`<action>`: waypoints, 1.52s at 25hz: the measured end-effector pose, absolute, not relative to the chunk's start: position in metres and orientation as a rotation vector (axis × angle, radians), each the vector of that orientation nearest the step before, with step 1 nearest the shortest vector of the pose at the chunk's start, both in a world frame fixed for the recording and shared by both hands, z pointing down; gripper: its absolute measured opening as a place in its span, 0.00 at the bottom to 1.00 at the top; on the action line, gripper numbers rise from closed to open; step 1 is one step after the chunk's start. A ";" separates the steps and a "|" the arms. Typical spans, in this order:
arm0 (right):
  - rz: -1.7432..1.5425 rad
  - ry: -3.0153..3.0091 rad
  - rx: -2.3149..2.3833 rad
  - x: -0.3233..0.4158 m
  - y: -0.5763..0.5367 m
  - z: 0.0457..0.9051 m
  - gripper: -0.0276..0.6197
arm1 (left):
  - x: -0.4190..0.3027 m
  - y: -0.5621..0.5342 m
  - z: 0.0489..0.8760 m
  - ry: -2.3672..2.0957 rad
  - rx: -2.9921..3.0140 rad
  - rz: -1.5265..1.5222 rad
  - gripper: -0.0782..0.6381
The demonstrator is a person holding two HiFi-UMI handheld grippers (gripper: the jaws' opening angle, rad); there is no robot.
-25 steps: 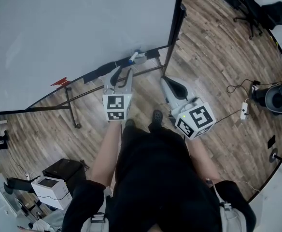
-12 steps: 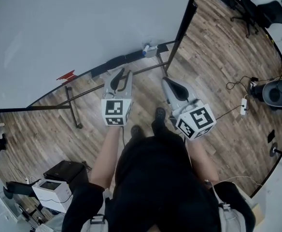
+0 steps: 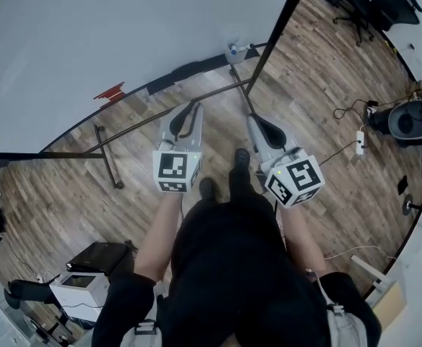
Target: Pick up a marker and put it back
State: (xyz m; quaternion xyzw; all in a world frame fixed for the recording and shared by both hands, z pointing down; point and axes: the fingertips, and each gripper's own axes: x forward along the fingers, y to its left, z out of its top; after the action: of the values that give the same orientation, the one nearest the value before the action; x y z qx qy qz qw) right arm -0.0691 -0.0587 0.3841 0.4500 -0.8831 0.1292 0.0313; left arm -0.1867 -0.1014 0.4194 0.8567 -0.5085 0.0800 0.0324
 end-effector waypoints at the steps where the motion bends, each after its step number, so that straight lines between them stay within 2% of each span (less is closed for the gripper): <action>1: 0.391 -2.713 1.399 -0.072 -0.050 0.384 0.05 | -0.188 -0.094 0.418 -1.549 2.650 0.235 0.18; 17: 0.311 -2.625 1.703 -0.048 0.020 0.369 0.05 | -0.180 -0.029 0.381 -1.319 2.762 0.087 0.12; 38: 0.279 -2.612 1.623 -0.049 0.025 0.374 0.05 | -0.170 -0.026 0.377 -1.270 2.760 0.094 0.12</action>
State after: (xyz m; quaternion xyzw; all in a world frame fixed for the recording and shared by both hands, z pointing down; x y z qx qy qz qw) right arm -0.0493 0.0250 0.3738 0.5255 -0.8455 0.0903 0.0269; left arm -0.1699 -0.0259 0.3765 0.9069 -0.4172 0.0307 0.0509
